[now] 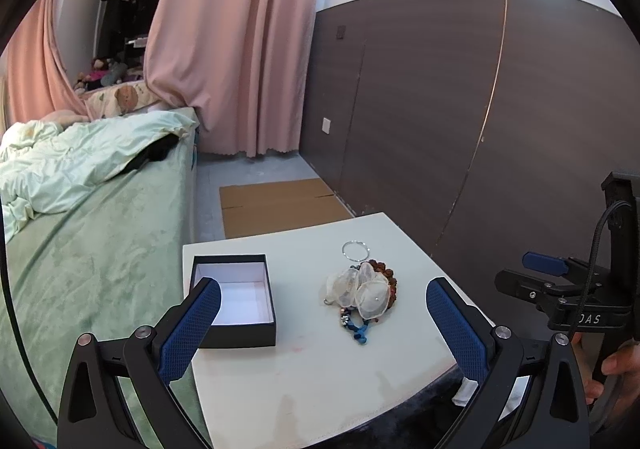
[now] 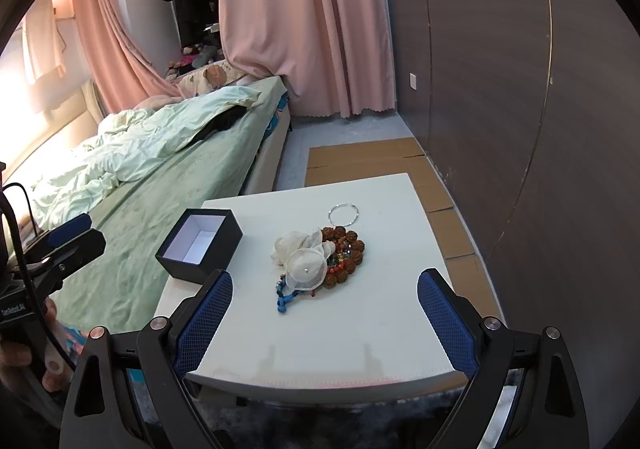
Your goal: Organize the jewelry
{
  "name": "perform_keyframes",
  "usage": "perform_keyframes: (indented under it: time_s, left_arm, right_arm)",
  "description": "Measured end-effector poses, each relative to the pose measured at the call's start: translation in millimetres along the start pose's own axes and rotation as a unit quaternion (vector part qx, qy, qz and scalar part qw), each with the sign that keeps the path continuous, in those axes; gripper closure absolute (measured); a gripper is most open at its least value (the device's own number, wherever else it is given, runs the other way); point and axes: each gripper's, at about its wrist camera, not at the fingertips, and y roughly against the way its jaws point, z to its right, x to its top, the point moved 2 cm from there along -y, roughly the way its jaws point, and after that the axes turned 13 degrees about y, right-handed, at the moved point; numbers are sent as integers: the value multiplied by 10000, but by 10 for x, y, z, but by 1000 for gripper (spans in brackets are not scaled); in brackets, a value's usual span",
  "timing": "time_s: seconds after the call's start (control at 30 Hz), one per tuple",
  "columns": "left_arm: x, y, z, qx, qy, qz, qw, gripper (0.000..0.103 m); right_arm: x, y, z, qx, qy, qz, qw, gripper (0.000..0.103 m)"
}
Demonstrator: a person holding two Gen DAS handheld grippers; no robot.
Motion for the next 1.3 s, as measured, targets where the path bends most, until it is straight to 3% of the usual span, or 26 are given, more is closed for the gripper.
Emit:
perform_keyframes:
  time_s: [0.27,0.77,0.9,1.3]
  left_arm:
    - [10,-174,69,-80,-45,-153,9998,1]
    - [-219,-910,259,-341,-181,-952,9947,17]
    - [-302,-1130,282,-301,-256,-1153,9925,26]
    - [-365,-1757,309,-363,-240,-1612,9860,27]
  right_arm:
    - [-2,-35,132,62,-187,24,9998,9]
    - [-114,-439,621,275,-916,-244,9951,9]
    - [-151,-638,743,476,-1201,-434,9907,9]
    - [-198,-1186,956,1068,-1844,-894,9729,11]
